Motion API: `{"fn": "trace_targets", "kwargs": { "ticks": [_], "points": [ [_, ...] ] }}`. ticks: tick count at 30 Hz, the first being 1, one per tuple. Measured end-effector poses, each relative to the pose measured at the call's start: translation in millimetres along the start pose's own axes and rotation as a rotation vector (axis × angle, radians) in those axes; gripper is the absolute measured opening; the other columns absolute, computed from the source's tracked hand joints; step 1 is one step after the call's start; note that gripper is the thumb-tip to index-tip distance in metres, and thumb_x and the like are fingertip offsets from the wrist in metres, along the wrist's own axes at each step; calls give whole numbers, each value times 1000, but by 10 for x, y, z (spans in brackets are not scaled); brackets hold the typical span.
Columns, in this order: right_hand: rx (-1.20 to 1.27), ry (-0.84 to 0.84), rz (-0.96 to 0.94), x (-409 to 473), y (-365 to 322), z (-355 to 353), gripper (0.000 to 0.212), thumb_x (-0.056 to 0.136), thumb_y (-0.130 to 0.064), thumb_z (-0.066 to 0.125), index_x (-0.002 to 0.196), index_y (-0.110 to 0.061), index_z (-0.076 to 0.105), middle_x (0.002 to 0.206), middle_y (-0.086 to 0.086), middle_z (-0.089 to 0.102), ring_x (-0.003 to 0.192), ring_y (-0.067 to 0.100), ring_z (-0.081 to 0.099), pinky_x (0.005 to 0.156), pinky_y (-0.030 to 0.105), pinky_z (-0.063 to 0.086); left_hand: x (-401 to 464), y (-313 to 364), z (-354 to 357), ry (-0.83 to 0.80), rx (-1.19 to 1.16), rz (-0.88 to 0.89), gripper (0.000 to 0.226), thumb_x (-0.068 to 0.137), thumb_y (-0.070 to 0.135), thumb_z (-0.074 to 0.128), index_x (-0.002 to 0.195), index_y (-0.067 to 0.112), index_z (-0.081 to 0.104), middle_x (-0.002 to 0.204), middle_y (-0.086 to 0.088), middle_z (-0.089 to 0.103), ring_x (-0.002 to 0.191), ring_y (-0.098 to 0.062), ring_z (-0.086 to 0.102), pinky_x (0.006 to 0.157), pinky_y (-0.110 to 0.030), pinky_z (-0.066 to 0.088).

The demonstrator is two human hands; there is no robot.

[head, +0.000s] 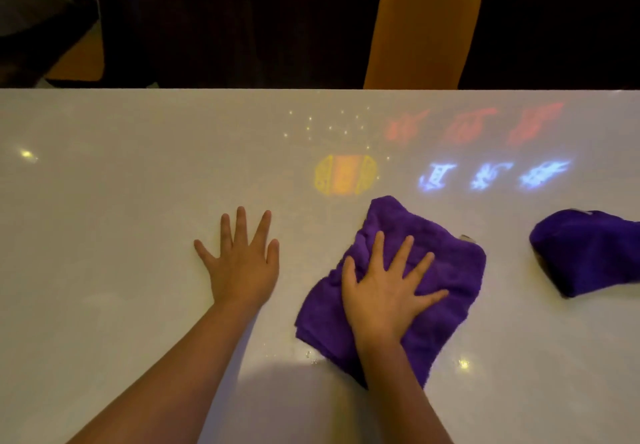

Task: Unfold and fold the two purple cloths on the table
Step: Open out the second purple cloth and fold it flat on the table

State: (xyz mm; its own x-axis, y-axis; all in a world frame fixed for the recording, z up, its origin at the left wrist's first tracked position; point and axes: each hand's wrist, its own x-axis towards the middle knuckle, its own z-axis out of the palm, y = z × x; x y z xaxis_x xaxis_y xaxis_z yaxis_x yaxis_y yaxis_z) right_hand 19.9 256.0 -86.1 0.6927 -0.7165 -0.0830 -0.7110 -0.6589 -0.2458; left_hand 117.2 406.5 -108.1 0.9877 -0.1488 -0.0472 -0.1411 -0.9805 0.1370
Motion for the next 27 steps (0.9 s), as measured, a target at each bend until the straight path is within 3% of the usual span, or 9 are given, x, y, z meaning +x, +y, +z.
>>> {"fn": "trace_targets", "kwargs": {
  "ticks": [4,7,9,12,15,18,22,24,27],
  "points": [
    [18,-33,-298,-470,-475,183,64,86,-62,25,145,-40,11,159,-1,4,144,35,-9,101,71,-15,36,-16,13,1,-3,8,54,92,51,12,143,45,-5,160,1,-3,147,-23,-7,110,-65,-3],
    [-53,51,-357,-635,52,132,61,80,-60,36,138,-41,34,151,2,33,141,36,21,102,76,7,9,-20,10,28,0,9,55,92,52,11,143,44,-6,160,1,-2,147,-23,-6,111,-64,-2],
    [-71,103,-237,-611,268,37,60,79,-56,37,135,-37,43,146,7,42,137,39,31,98,78,17,6,-22,11,20,-1,13,55,92,53,10,142,44,-9,160,1,-5,147,-23,-8,111,-64,-2],
    [-53,-25,28,-447,-110,65,62,86,-58,23,145,-40,15,158,7,11,145,37,2,101,77,3,30,-23,35,18,-2,5,55,92,52,9,142,45,-12,160,1,-7,147,-23,-9,111,-64,-4],
    [-1,-50,-170,-460,-640,249,62,91,-54,24,146,-37,0,159,4,-7,144,32,-14,98,71,-21,61,-19,43,-19,2,-3,54,91,53,10,141,46,-10,160,1,-4,147,-23,-8,111,-64,-1],
    [-21,-105,-348,-408,-593,268,62,91,-57,18,144,-38,-8,158,1,-14,140,31,-25,97,68,-25,146,-86,-83,5,-12,53,50,92,52,11,142,47,12,157,-2,17,144,-25,13,109,-61,13],
    [18,18,-394,-682,-469,226,63,84,-61,34,140,-34,34,152,5,32,141,36,21,102,77,14,318,-246,-216,171,-125,272,41,96,38,26,132,35,47,138,-4,49,127,-22,42,103,-46,26],
    [32,-20,-408,-624,-620,252,64,81,-62,35,140,-35,35,151,5,32,141,37,21,102,78,9,354,-267,-192,147,-152,259,45,97,38,21,139,33,36,148,-7,38,138,-24,31,110,-49,20],
    [-1,-47,-459,-77,-757,243,67,83,-66,24,144,-42,9,159,0,4,144,33,-10,100,74,-17,355,-244,-109,39,-75,223,54,93,49,11,145,40,-1,160,-2,2,147,-21,-2,115,-55,3]
  ]
}}
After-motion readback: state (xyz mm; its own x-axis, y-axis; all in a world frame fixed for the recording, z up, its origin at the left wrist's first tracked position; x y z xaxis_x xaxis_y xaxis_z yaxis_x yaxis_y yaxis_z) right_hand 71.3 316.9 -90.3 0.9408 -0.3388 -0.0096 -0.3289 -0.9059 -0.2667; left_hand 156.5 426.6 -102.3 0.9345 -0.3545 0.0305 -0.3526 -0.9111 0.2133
